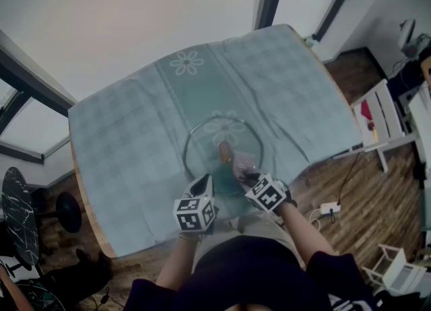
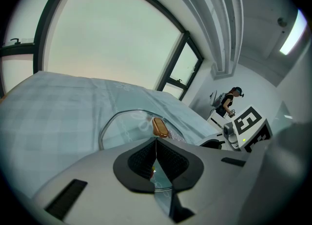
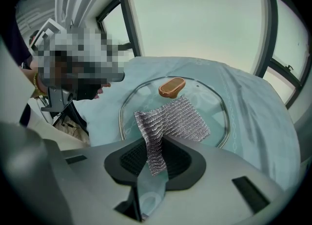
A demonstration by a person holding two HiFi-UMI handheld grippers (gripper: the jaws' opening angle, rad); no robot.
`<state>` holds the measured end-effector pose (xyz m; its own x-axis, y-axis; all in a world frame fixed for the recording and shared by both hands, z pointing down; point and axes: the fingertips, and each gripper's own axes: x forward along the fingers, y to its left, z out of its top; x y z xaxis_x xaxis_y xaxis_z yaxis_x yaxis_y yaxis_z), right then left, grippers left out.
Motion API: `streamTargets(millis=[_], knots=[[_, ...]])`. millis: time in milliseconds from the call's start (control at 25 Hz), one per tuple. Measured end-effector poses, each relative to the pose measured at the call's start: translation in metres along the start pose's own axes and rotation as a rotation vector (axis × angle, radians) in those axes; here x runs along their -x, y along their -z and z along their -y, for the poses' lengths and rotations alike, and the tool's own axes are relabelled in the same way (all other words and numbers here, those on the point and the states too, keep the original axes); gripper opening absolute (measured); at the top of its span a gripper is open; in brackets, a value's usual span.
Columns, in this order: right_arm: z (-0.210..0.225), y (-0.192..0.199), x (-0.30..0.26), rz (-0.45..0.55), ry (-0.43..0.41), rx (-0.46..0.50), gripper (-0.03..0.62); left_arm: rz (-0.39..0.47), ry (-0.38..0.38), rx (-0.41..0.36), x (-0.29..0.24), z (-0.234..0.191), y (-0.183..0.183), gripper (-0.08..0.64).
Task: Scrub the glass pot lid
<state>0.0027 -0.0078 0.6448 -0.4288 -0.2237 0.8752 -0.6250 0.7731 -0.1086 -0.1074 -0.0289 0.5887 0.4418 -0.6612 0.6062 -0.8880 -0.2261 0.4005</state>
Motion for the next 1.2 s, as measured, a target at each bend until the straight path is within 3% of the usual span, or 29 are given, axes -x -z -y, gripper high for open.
streamTargets(millis=[720,1200], knots=[[-0.040,0.011,0.001,0.014,-0.037,0.026,0.086,0.022,-0.012,0.009,0.028,0.003,0.018,0.003],[-0.050,0.004,0.024,0.096,-0.012,0.002,0.084,0.048,-0.010,0.004,0.039,0.007,0.019,0.005]])
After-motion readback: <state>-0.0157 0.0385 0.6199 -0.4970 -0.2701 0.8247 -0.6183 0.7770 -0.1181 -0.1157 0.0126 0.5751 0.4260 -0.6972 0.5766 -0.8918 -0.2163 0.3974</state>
